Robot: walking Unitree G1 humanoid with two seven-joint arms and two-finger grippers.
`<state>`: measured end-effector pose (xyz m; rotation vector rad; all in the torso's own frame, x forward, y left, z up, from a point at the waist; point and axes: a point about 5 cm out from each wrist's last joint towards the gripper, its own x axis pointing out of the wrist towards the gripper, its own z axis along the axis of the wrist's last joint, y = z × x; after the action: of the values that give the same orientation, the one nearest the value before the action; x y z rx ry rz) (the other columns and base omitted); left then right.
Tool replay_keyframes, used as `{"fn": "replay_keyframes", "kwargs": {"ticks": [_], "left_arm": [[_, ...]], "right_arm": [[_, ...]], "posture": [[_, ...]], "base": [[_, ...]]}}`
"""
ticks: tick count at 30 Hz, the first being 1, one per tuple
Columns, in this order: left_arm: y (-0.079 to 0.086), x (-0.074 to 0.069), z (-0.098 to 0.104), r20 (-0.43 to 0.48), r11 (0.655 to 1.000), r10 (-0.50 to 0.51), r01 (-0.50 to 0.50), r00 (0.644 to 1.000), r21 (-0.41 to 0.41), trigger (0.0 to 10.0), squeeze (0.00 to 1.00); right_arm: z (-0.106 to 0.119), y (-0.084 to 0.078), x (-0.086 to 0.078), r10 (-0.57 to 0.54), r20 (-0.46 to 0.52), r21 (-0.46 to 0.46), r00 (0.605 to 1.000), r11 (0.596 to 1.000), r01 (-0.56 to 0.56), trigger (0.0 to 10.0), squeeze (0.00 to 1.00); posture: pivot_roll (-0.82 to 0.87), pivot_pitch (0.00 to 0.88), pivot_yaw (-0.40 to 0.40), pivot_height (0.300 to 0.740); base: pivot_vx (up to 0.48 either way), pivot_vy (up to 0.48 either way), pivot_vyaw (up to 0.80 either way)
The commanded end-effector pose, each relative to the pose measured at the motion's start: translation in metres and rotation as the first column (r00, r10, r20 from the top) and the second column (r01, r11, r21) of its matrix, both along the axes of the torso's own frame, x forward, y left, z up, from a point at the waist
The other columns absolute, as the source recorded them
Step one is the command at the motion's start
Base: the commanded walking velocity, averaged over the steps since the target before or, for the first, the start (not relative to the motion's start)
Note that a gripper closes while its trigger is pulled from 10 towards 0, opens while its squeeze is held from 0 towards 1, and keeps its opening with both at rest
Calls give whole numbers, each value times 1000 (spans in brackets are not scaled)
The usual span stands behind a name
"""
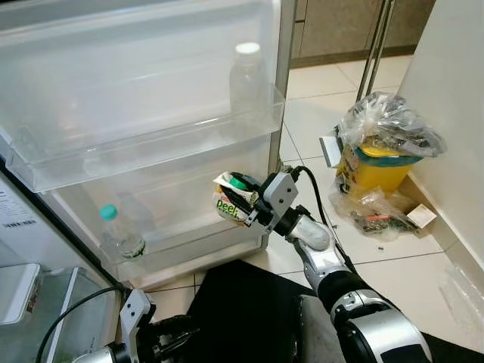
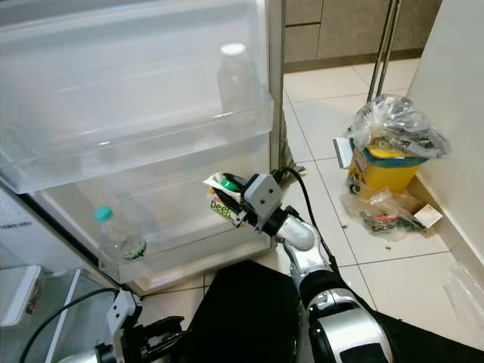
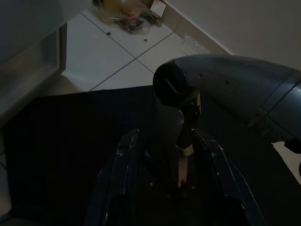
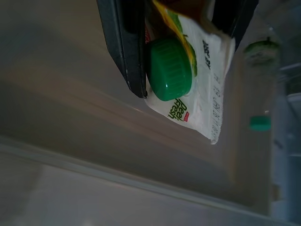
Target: Restocking fridge
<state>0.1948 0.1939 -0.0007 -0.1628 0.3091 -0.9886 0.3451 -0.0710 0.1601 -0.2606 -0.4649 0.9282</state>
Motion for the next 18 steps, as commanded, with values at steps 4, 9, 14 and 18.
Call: {"fn": "replay_keyframes", "kwargs": {"ticks": [4,9,14,18], "left_arm": [[2,-8,2,-17,1000,-15,15,1000,5,10000,0],[2,-9,5,-18,1000,-18,18,1000,6,10000,0],[2,-11,6,-20,1000,-20,20,1000,8,10000,0],[2,-12,6,-25,1000,-19,19,1000,9,10000,0]], "right_arm": [[-25,-6,-9,76,-101,-96,992,992,-86,10000,0],[-28,-14,-10,114,-115,-139,987,982,-129,10000,0],[-25,-28,-9,141,-123,-167,982,973,-160,10000,0],[-18,-33,-7,153,-119,-140,981,976,-169,10000,0]], "posture": [[145,285,49,450],[140,294,49,450],[138,297,50,450],[133,296,51,450]], "base": [[0,0,0],[0,0,0],[0,0,0],[0,0,0]]}}
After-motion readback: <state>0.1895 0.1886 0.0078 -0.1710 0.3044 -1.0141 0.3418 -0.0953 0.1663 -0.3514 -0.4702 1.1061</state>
